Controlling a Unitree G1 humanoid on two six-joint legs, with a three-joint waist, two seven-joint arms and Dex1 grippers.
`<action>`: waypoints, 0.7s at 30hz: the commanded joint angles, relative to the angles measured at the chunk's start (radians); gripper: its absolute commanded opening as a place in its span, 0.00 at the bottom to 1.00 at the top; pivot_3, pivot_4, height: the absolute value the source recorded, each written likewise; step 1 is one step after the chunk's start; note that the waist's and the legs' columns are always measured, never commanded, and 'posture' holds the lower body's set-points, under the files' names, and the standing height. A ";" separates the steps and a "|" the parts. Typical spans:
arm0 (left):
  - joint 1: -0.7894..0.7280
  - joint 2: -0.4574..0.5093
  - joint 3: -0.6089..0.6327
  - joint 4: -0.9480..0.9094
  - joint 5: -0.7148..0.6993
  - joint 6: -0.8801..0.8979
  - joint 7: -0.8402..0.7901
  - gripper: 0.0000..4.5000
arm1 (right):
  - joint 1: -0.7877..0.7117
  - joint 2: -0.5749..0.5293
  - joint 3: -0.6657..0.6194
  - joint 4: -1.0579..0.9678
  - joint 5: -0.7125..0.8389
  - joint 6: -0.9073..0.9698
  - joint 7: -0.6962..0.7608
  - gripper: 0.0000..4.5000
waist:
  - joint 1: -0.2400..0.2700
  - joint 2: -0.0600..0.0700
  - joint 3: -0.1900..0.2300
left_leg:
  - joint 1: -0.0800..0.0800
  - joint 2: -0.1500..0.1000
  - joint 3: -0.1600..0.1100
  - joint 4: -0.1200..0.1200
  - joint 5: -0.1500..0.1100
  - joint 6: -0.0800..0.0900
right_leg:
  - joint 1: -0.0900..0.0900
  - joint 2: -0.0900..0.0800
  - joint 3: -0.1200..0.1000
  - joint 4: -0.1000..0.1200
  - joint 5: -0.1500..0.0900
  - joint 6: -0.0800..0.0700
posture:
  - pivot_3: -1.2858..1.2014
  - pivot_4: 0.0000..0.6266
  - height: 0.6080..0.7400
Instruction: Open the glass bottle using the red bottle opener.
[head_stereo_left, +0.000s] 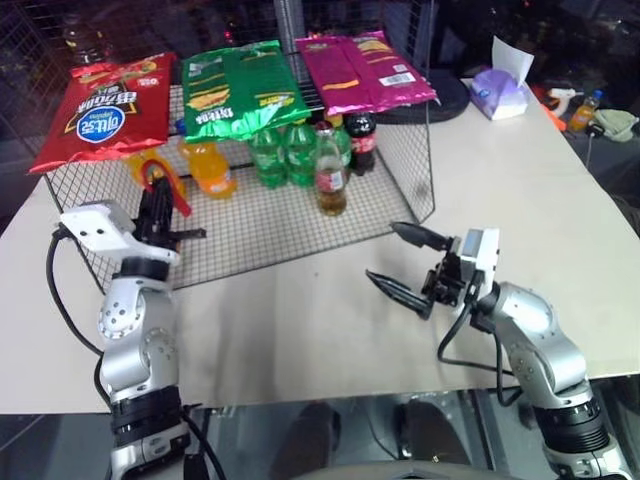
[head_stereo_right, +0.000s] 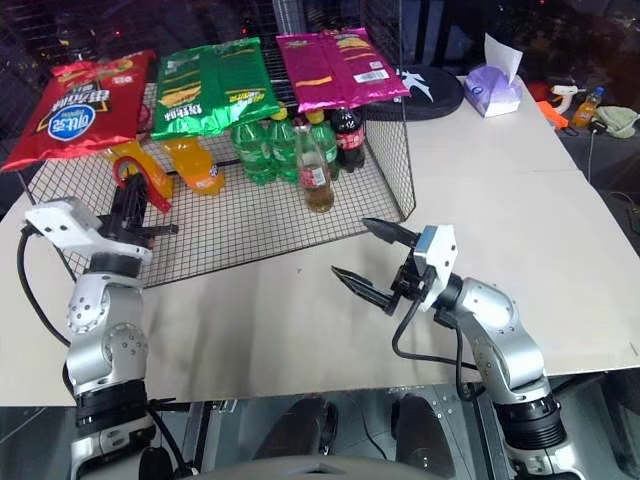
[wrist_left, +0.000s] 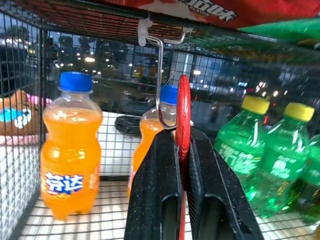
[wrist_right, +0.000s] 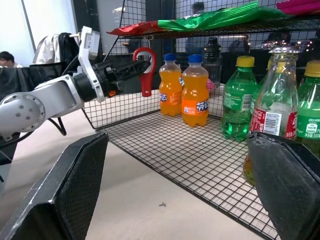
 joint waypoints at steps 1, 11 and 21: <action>-0.004 0.009 0.007 -0.090 -0.032 -0.019 -0.023 0.01 | 0.001 0.007 -0.002 -0.014 0.002 -0.029 0.002 1.00 | 0.000 0.000 0.000 | 0.000 0.000 0.000 0.000 0.000 0.000 | 0.000 0.000 0.000 0.000 0.000 0.000 | 0.52 0.24 1.00; -0.001 -0.019 0.042 -0.095 -0.109 -0.015 0.006 0.01 | 0.000 0.017 0.000 0.004 -0.004 -0.043 0.003 1.00 | -0.004 -0.001 0.000 | -0.001 0.000 0.000 0.001 0.000 0.000 | 0.000 0.001 0.000 0.000 0.000 0.000 | 0.52 0.24 1.00; -0.034 -0.013 0.101 -0.066 -0.216 0.017 0.042 0.01 | 0.004 0.023 0.004 0.027 -0.014 -0.064 0.007 1.00 | -0.012 -0.002 0.001 | 0.000 0.001 0.000 0.001 0.000 0.000 | 0.000 0.001 0.000 0.001 0.000 0.000 | 0.52 0.24 1.00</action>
